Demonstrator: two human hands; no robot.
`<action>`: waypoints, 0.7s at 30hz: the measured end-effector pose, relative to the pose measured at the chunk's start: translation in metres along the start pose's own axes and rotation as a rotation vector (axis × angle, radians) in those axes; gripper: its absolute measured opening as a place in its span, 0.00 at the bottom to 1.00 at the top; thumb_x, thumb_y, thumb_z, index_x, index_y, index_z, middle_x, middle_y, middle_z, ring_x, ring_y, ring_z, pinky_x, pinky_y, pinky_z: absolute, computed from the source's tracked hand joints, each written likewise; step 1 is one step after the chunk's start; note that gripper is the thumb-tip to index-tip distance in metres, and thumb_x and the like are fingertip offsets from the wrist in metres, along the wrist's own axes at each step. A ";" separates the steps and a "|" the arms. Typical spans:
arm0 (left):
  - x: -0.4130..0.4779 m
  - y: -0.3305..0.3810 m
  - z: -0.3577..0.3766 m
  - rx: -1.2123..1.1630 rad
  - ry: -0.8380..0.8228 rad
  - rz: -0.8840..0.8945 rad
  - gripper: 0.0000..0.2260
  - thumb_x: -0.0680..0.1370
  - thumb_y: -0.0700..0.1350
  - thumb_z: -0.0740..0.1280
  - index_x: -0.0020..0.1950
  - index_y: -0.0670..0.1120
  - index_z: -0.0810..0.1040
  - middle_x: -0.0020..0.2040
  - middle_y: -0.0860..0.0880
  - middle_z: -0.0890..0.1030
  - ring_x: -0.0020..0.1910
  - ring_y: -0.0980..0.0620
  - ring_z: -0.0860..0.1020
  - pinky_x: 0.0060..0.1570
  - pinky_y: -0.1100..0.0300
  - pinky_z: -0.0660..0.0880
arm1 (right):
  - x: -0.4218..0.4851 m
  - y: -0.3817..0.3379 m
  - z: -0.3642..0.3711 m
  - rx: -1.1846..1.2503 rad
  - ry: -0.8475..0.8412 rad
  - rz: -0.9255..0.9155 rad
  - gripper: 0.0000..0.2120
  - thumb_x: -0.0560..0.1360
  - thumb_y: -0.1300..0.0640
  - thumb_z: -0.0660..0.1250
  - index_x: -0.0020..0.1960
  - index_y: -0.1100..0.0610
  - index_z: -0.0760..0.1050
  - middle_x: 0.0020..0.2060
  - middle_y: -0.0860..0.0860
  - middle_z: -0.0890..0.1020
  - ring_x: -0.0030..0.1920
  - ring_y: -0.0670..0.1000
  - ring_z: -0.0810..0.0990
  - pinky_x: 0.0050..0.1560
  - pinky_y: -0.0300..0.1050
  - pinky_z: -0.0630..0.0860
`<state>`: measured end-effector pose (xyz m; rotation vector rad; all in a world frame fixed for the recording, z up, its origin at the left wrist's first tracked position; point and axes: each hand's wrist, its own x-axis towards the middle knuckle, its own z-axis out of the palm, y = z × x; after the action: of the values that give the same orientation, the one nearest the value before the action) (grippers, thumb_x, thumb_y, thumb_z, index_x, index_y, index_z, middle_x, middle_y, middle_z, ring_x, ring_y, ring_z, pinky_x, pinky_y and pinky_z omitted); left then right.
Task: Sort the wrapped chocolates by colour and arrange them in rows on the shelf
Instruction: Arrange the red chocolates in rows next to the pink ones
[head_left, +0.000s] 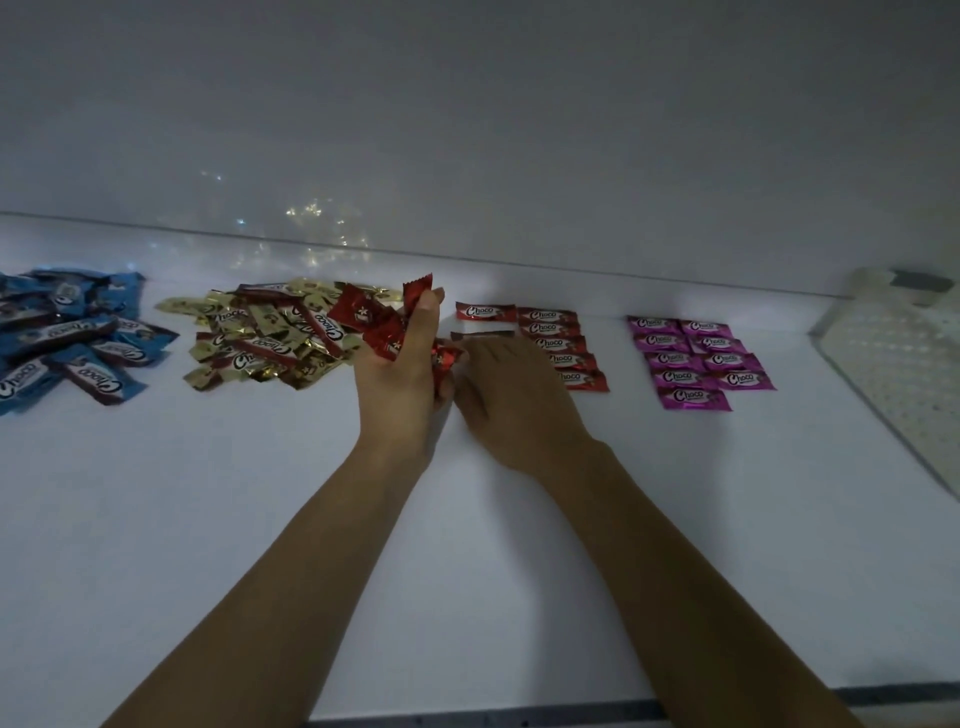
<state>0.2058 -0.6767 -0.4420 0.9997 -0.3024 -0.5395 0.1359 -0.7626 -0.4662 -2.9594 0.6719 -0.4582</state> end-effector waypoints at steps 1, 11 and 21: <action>0.000 0.000 0.000 -0.007 -0.002 0.007 0.06 0.79 0.47 0.65 0.49 0.45 0.78 0.35 0.41 0.69 0.21 0.56 0.66 0.21 0.66 0.64 | 0.001 0.000 0.001 -0.006 -0.028 -0.002 0.25 0.76 0.48 0.48 0.65 0.58 0.73 0.59 0.54 0.79 0.62 0.55 0.75 0.70 0.54 0.64; 0.001 -0.002 0.000 0.023 -0.023 0.038 0.06 0.79 0.47 0.66 0.45 0.46 0.79 0.34 0.42 0.70 0.21 0.54 0.67 0.22 0.63 0.64 | 0.003 0.006 0.002 0.054 -0.056 0.019 0.35 0.73 0.38 0.41 0.72 0.53 0.64 0.71 0.52 0.69 0.72 0.54 0.63 0.74 0.54 0.54; -0.003 0.000 0.002 0.015 -0.048 0.012 0.07 0.80 0.43 0.65 0.43 0.45 0.79 0.29 0.45 0.69 0.21 0.54 0.66 0.22 0.62 0.63 | 0.008 0.010 0.006 0.043 -0.074 0.018 0.34 0.73 0.41 0.39 0.74 0.51 0.62 0.72 0.51 0.67 0.74 0.52 0.60 0.75 0.55 0.46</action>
<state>0.2025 -0.6764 -0.4407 0.9993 -0.3555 -0.5512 0.1407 -0.7752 -0.4711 -2.9111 0.6709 -0.3558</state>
